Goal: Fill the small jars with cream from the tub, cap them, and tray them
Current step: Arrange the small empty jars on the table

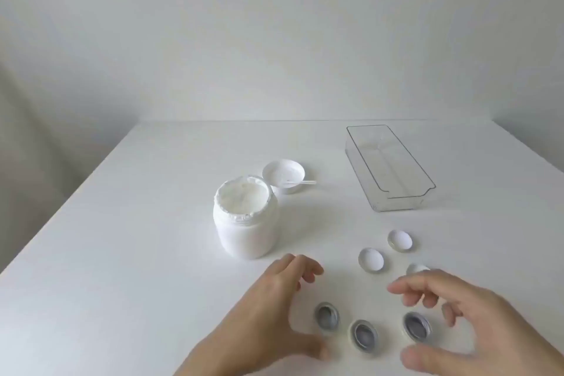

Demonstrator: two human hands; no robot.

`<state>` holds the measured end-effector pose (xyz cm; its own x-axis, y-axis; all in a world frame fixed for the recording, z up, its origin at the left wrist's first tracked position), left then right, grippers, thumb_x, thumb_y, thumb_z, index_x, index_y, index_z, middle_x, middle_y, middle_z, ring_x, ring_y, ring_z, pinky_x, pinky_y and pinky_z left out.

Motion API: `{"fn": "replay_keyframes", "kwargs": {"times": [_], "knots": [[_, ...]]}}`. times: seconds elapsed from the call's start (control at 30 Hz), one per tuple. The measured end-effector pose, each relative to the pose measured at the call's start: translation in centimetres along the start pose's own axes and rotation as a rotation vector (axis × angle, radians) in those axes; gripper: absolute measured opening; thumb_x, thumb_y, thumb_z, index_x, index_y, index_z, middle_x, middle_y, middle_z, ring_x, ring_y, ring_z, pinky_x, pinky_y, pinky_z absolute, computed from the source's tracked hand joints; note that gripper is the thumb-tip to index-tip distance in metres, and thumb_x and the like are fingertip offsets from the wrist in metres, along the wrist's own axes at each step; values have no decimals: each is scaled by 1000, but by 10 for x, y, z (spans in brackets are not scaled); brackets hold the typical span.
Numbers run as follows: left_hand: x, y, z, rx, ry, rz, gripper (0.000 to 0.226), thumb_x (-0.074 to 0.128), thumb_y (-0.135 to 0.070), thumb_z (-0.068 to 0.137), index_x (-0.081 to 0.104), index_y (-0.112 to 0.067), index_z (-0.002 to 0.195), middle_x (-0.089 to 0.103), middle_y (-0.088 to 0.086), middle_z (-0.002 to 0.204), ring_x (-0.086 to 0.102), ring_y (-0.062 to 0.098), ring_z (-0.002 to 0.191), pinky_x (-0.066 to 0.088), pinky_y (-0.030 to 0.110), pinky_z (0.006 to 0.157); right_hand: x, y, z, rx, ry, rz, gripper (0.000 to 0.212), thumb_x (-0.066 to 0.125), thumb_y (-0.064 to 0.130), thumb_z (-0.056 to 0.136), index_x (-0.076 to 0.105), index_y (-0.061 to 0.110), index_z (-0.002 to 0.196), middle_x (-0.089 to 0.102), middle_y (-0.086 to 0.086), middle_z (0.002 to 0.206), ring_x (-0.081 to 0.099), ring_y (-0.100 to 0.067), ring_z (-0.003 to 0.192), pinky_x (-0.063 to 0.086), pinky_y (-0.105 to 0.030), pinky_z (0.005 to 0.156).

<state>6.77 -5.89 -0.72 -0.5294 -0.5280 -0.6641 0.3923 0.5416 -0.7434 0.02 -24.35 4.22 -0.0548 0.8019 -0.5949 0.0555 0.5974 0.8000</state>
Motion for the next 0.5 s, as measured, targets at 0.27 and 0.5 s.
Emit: {"fn": "replay_keyframes", "kwargs": {"times": [0.27, 0.5], "knots": [[6, -8, 6, 59, -37, 93, 62, 84, -55, 59, 57, -39, 113, 53, -24, 99, 42, -8, 98, 34, 16, 82, 38, -18, 3, -39, 99, -369, 63, 81, 54, 56, 40, 68, 101, 24, 37, 109, 25, 12, 109, 31, 0, 83], [8, -9, 6, 61, -68, 85, 49, 83, -58, 58, 66, -36, 99, 59, -19, 90, 43, -8, 91, 31, 19, 77, 43, -19, 7, -109, -36, -281, 49, 83, 48, 58, 53, 66, 92, 35, 30, 107, 39, 1, 102, 32, -2, 80]]}}
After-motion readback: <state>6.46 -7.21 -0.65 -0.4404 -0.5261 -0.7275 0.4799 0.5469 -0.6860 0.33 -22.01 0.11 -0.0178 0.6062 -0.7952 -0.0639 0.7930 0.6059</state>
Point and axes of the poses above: each hand's wrist, its own z-axis towards the middle knuckle, its own x-axis out of the palm, y = z × x, the point moved 9 cm from there along z, towards the middle knuckle
